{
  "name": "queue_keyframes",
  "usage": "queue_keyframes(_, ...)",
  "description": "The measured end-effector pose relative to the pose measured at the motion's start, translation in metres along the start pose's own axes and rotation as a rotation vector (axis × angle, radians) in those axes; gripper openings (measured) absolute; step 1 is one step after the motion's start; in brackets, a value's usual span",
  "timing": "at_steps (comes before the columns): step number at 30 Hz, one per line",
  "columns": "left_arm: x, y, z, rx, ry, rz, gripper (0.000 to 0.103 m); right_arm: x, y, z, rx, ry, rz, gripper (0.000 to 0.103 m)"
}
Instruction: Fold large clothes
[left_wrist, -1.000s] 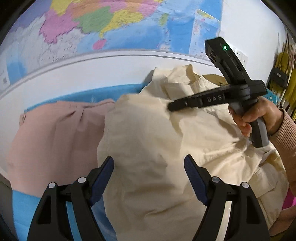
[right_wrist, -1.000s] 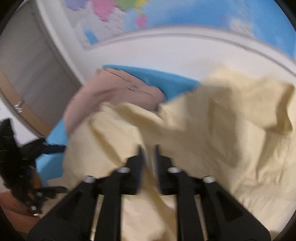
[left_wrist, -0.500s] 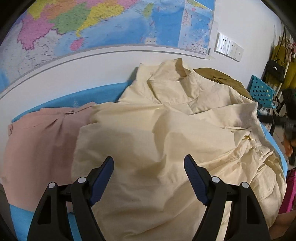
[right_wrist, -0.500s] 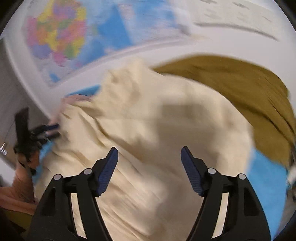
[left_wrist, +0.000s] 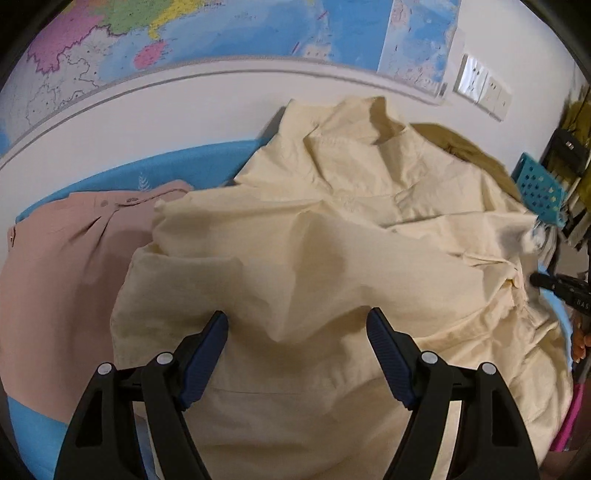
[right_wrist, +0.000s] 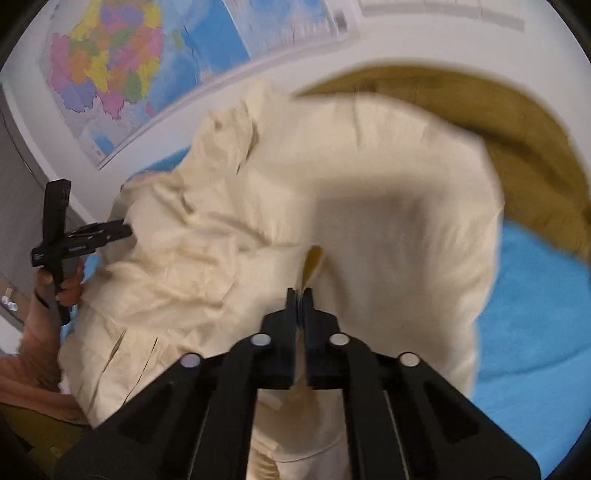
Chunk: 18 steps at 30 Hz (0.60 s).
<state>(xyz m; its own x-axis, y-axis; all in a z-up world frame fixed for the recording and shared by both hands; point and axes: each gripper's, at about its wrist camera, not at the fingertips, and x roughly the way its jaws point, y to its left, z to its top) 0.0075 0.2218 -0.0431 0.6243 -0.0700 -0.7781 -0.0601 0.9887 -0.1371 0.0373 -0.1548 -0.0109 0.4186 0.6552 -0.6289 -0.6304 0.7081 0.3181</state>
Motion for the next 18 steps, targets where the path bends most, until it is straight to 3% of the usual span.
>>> queue_keyframes(4, -0.006, -0.009, 0.011, -0.032, -0.033, -0.063, 0.074, -0.023, 0.001, 0.018, -0.01, -0.108, -0.008, 0.003)
queue_keyframes(9, 0.024, -0.027, 0.017, 0.016, 0.036, -0.002, 0.074, 0.006, -0.011, 0.017, 0.025, -0.044, -0.073, 0.003)
queue_keyframes(14, 0.052, -0.013, 0.018, -0.032, 0.117, 0.039, 0.073, 0.03, -0.028, 0.004, 0.101, 0.038, -0.093, 0.008)
queue_keyframes(18, 0.044, -0.014, 0.015, -0.016, 0.096, 0.053, 0.073, 0.003, -0.016, 0.007, 0.077, -0.036, -0.127, 0.019)
